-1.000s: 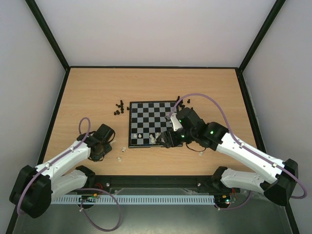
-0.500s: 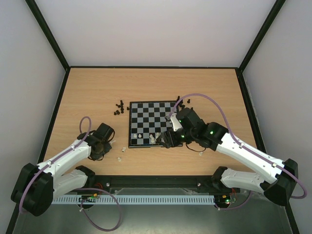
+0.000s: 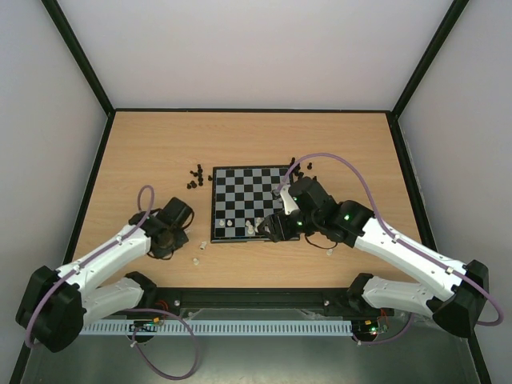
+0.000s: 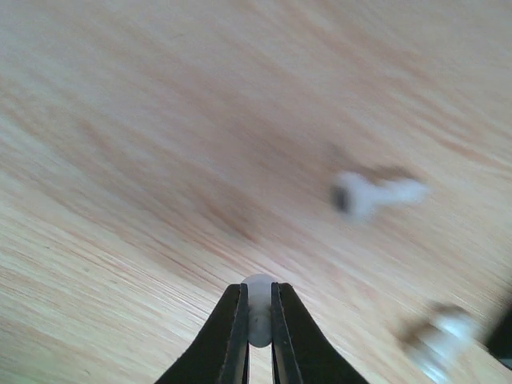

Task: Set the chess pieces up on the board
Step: Pick up the chess piece at the center of the board, then place the chess piece on the chessboard.

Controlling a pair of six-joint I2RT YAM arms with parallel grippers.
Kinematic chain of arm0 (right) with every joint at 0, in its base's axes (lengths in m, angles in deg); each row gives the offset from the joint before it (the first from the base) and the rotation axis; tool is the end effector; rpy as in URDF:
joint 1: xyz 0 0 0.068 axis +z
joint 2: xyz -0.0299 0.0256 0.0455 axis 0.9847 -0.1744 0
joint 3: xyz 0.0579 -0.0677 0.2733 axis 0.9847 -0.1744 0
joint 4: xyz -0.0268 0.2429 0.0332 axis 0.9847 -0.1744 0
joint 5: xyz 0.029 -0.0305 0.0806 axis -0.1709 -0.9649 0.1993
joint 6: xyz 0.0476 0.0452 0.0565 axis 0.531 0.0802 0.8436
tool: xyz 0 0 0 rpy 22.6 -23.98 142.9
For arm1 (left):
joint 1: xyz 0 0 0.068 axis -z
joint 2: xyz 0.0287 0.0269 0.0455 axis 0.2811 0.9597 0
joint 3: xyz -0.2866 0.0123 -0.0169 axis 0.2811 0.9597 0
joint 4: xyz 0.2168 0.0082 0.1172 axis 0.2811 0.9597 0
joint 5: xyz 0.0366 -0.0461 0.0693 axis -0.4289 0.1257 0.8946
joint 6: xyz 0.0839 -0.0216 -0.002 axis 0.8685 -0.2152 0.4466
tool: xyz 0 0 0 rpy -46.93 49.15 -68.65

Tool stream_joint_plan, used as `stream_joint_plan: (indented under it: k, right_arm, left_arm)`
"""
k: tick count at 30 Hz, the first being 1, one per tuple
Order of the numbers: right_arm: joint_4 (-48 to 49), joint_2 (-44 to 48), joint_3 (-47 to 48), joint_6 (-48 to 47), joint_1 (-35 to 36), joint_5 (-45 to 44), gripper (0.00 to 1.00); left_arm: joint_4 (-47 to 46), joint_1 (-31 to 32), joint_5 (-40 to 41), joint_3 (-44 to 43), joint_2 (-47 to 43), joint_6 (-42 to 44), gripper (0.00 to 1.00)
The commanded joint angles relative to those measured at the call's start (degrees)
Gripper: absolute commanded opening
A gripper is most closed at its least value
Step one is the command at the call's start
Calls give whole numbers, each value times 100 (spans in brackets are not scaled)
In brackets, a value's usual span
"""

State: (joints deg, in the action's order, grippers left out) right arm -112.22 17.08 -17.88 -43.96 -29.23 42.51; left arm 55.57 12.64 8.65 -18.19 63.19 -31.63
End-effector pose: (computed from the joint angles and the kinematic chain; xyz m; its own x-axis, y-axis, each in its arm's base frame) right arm 0.1418 0.1983 0.3037 -0.7123 -0.1694 -0.6811 -0.6081 0.6336 0.4783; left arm 0.1371 -0.0595 0.1483 -0.7671 -0.5742 -0.2861 -0.5517 0.8180 -0.1626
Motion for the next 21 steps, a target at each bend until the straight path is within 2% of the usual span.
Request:
stream_joint_plan:
  k: [1, 6, 9, 13, 21]
  right_arm:
    - [-164, -87, 19, -42, 39, -242, 65]
    - [-270, -158, 118, 3, 27, -640, 65]
    - [-367, -266, 214, 37, 18, -875, 65]
    - [-467, -355, 323, 89, -60, -1114, 65]
    - [-539, -331, 262, 94, -495, -1202, 65]
  left_arm:
    - [772, 580, -70, -1278, 336, 376, 2]
    - [1355, 1185, 3, -3082, 1489, 1170, 4]
    - [1282, 1374, -35, -3719, 2186, 1627, 4]
    - [796, 1417, -287, -4019, 2869, 2148, 5]
    - [228, 1640, -566, -4326, 3892, 2630, 5]
